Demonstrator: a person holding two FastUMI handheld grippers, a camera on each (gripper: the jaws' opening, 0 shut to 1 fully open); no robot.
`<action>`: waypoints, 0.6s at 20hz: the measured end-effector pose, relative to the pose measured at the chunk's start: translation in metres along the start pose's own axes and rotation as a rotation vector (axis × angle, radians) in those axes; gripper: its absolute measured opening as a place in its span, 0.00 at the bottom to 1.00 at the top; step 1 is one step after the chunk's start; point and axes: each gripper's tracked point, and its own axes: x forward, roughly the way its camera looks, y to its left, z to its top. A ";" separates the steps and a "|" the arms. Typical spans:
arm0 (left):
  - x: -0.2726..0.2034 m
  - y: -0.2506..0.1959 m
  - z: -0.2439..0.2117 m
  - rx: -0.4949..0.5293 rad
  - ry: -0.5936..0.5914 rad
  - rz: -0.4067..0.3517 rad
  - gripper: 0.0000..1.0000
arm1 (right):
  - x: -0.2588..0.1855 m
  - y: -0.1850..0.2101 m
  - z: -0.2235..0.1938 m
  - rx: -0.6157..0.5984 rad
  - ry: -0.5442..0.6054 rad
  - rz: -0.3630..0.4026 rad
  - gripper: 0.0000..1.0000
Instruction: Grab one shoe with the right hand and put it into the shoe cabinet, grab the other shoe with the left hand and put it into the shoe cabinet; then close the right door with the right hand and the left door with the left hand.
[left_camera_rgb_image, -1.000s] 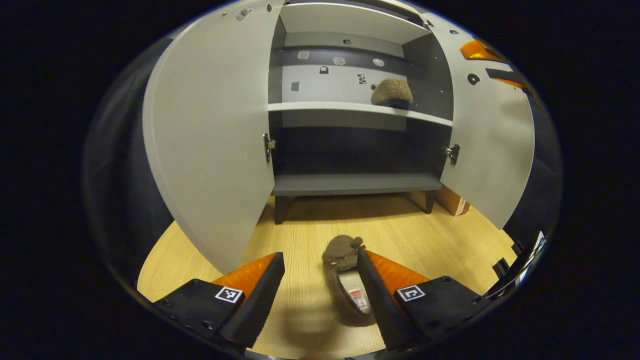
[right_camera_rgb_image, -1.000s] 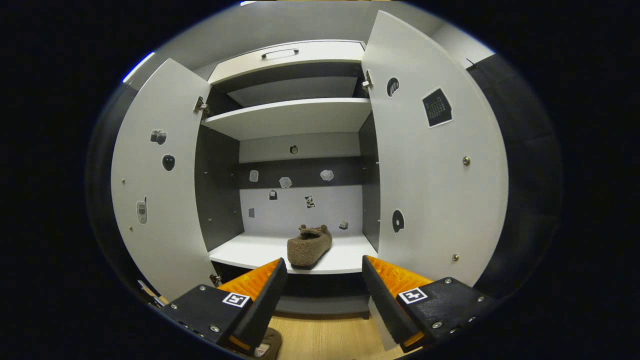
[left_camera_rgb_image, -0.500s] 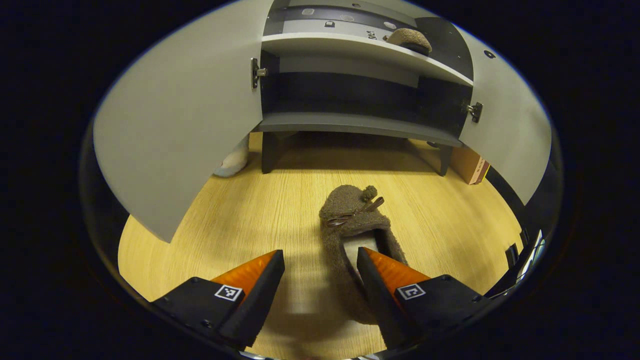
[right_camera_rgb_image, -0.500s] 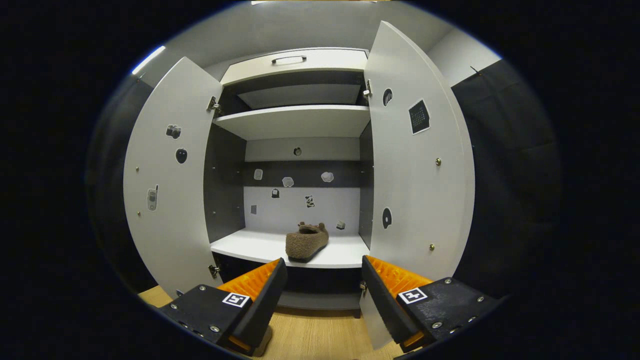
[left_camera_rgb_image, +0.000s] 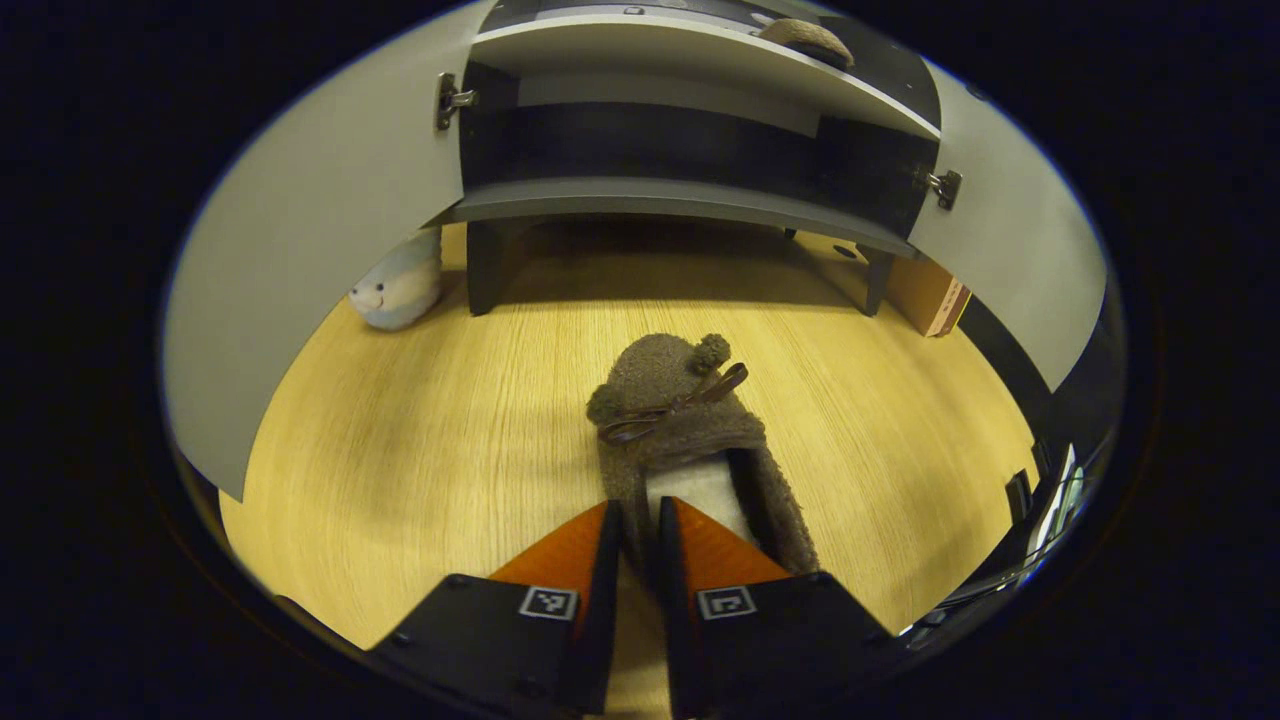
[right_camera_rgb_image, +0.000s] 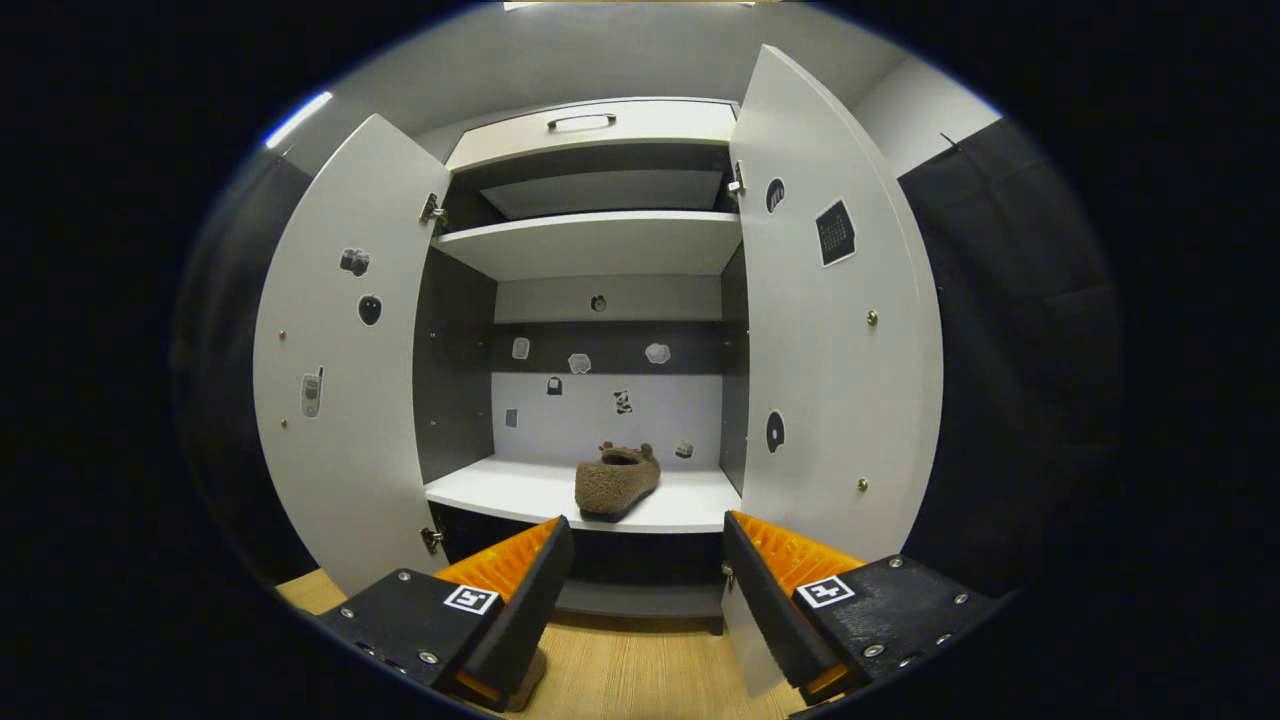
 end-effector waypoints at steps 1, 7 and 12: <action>-0.001 -0.003 0.000 0.011 0.008 0.002 0.14 | 0.000 -0.002 -0.002 0.003 0.005 -0.005 0.92; -0.042 -0.015 0.022 -0.072 0.036 -0.081 0.07 | -0.005 -0.004 -0.008 0.004 0.017 -0.006 0.92; -0.113 -0.010 0.093 -0.073 -0.064 -0.118 0.07 | -0.010 0.003 -0.024 0.004 0.039 0.012 0.93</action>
